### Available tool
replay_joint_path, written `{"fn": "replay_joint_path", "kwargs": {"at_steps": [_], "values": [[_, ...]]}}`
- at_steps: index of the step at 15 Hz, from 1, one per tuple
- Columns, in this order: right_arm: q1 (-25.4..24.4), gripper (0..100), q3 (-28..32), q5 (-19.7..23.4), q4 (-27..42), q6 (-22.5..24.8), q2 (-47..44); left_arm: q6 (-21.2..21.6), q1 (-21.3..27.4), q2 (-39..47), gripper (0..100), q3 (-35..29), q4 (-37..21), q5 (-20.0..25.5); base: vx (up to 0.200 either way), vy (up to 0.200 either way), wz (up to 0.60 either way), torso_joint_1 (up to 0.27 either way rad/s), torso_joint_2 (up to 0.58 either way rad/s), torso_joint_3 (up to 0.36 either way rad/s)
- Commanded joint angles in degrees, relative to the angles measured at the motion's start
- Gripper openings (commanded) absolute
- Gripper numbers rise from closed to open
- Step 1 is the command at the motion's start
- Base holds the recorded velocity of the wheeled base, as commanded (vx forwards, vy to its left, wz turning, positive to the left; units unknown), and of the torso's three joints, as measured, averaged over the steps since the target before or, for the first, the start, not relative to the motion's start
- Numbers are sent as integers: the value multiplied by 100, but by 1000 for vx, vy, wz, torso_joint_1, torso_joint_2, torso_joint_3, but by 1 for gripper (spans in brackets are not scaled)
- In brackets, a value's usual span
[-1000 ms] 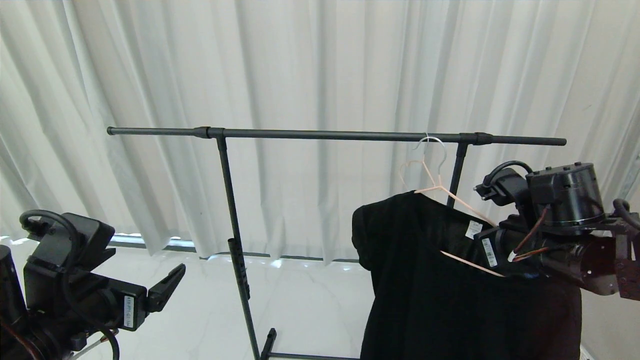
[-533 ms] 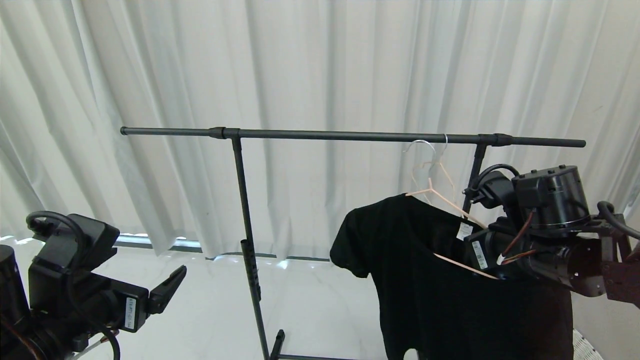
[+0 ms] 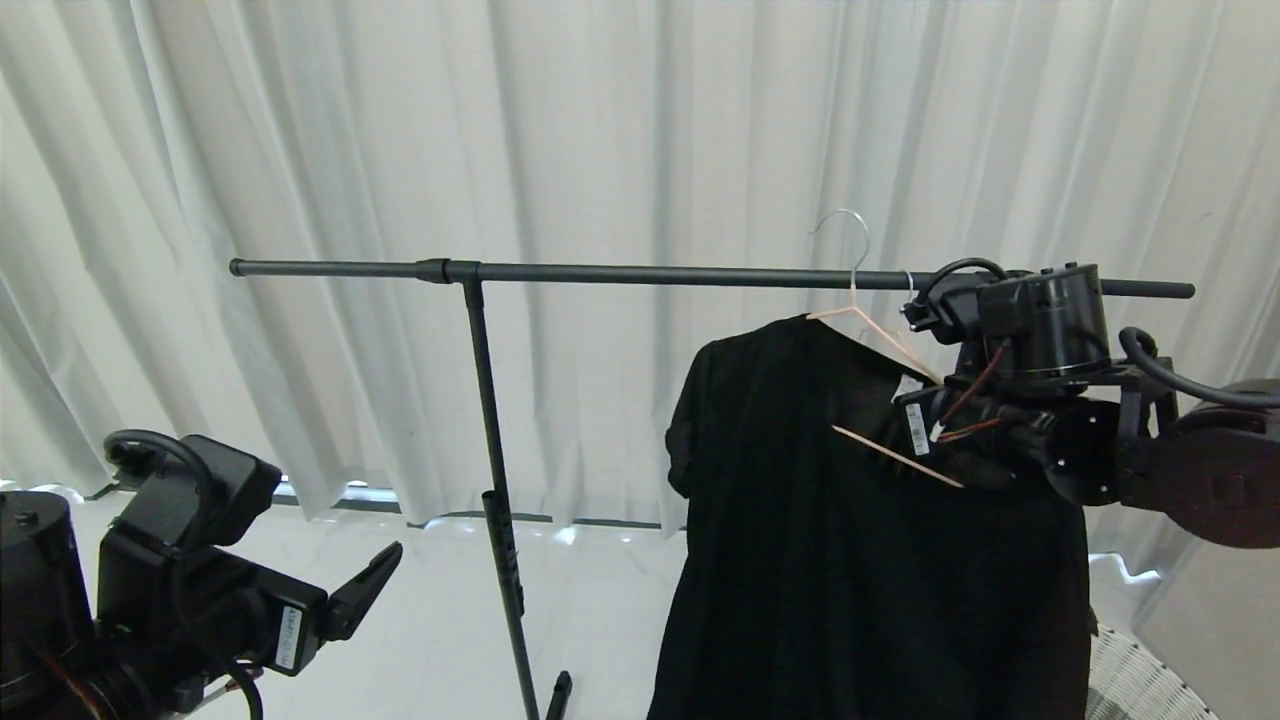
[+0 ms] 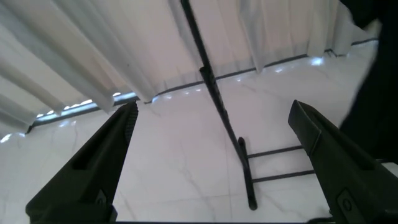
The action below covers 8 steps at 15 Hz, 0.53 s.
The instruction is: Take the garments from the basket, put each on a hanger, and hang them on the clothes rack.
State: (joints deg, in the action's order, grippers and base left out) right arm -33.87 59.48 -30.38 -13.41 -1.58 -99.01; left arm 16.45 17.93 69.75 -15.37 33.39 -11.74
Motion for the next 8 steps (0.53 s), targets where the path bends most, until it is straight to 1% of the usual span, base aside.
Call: {"fn": "replay_joint_path", "kwargs": {"at_steps": [1, 6, 8], "values": [[-6, 0, 178, -12, 5, 0, -197, -1, 88, 38, 100, 8, 1, -4, 200, 0, 0, 7, 2, -2], [-15, 0, 134, -29, 14, -9, -162, -1, 96, 21, 100, 8, 1, -4, 200, 0, 0, 5, 3, 3], [-15, 0, 117, -29, 14, -9, -162, -1, 176, 12, 100, 8, 1, -4, 0, 0, 0, 0, 0, 0]]}}
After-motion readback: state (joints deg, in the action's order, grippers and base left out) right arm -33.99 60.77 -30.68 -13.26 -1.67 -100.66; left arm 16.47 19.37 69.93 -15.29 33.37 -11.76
